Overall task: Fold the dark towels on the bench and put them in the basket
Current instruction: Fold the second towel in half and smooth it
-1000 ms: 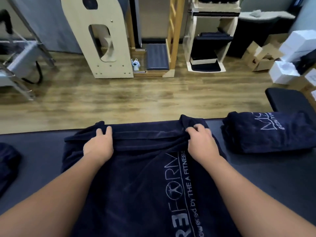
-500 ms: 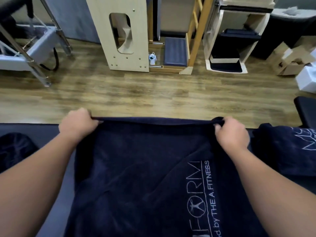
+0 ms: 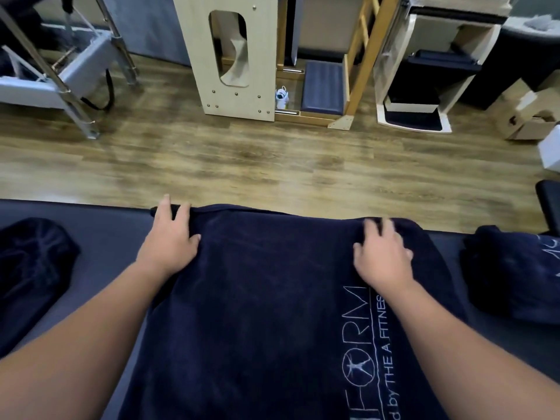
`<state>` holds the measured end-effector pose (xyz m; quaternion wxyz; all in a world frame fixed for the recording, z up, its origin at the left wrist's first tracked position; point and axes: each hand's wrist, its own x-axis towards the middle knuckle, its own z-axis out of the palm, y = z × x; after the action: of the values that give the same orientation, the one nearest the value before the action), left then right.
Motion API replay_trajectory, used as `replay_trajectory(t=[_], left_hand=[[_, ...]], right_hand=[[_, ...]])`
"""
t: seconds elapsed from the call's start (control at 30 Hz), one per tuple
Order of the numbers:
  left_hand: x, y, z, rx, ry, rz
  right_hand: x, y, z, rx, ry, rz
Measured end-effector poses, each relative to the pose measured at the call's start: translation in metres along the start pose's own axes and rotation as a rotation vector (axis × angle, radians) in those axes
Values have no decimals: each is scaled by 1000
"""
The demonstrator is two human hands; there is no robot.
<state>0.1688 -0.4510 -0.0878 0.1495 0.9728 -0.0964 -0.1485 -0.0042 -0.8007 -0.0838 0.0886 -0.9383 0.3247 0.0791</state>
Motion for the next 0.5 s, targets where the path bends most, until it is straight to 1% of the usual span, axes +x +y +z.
replay_trajectory(t=[0.1,0.2,0.27,0.3,0.37,0.43,0.5], left_hand=[[-19,-4,3,-54,101,-60],[-37,-10,-2,-44,122,-161],[-50,-15,-6,-59,130,-249],[-60,-19,-8,-73,101,-298],[-85,-26,-10,-97,-23,-346],[-114,-36,-6,-109,-118,-339],[-148,-48,-2,-110,-147,-327]], right_hand=[[-34,-35,12,-55,-52,-243],[-74,-72,21,-9,-127,-418],[-105,-92,27,11,-149,-523],[-123,-101,30,12,-153,-581],[-160,-112,38,7,-188,-693],[-195,-117,49,-42,-248,-770],[-226,-119,60,-122,-278,-802]])
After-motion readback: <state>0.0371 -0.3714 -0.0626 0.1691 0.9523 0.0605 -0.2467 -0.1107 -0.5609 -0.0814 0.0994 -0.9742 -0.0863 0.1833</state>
